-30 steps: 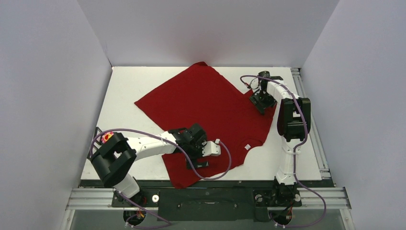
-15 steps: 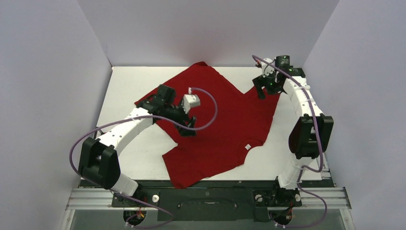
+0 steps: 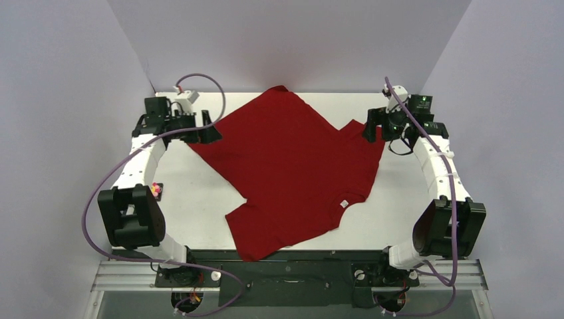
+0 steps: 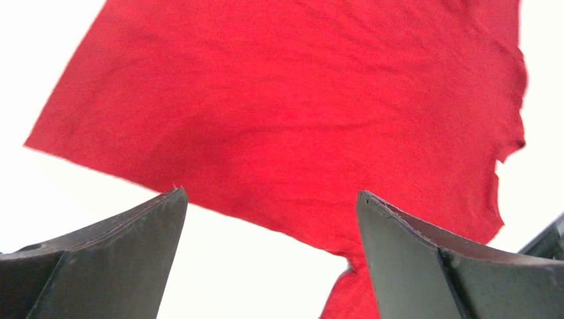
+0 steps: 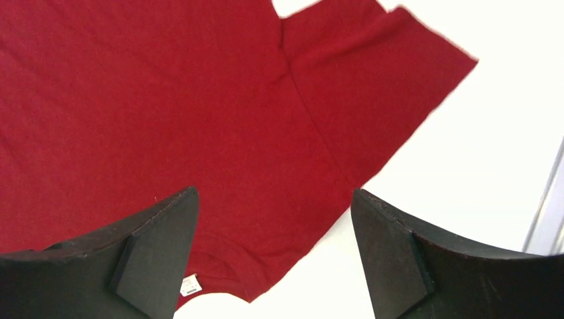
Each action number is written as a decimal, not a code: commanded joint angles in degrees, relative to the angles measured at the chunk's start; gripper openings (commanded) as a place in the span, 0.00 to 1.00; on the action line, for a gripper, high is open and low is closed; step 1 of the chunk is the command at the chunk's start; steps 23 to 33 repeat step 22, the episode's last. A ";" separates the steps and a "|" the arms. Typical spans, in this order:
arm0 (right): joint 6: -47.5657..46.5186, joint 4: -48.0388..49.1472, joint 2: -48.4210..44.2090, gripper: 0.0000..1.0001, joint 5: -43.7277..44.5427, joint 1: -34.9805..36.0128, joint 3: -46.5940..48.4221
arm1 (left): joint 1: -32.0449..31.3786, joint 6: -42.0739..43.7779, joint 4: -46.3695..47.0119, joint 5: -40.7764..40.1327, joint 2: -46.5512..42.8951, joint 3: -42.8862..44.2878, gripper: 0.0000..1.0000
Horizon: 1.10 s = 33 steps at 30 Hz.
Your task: Remove the brooch from the garment
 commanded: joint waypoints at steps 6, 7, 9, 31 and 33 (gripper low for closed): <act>4.98 11.81 0.46 0.80 -2.29 -4.68 -8.73 | 4.48 -3.44 6.41 -16.09 2.05 -5.08 0.96; 4.97 12.06 0.57 0.80 -2.25 -4.84 -9.16 | 4.45 -3.46 6.63 -16.30 2.05 -5.34 0.96; 5.04 12.73 0.81 0.80 -2.34 -4.89 -9.71 | 4.43 -3.19 6.41 -16.31 2.19 -5.70 0.96; 5.13 13.73 1.44 0.80 -3.36 -4.90 -11.03 | 4.39 -2.10 5.95 -13.14 1.67 -6.19 0.96; 5.13 13.73 1.44 0.80 -3.36 -4.90 -11.03 | 4.39 -2.10 5.95 -13.14 1.67 -6.19 0.96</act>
